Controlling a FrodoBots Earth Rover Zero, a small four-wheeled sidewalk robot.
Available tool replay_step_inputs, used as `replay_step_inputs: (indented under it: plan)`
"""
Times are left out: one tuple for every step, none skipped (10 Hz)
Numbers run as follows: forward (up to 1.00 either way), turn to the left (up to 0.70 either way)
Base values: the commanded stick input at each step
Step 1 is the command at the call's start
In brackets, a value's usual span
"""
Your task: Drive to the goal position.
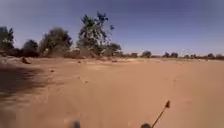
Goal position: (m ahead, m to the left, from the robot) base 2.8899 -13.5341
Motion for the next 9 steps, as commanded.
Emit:
replay_step_inputs:
  plan:
    - [1.00,-0.27]
    - [1.00,-0.27]
    - [1.00,-0.27]
    - [1.00,-0.27]
    - [1.00,-0.27]
    - [1.00,-0.27]
    - [1.00,-0.27]
    - [1.00,-0.27]
    - [1.00,0.00]
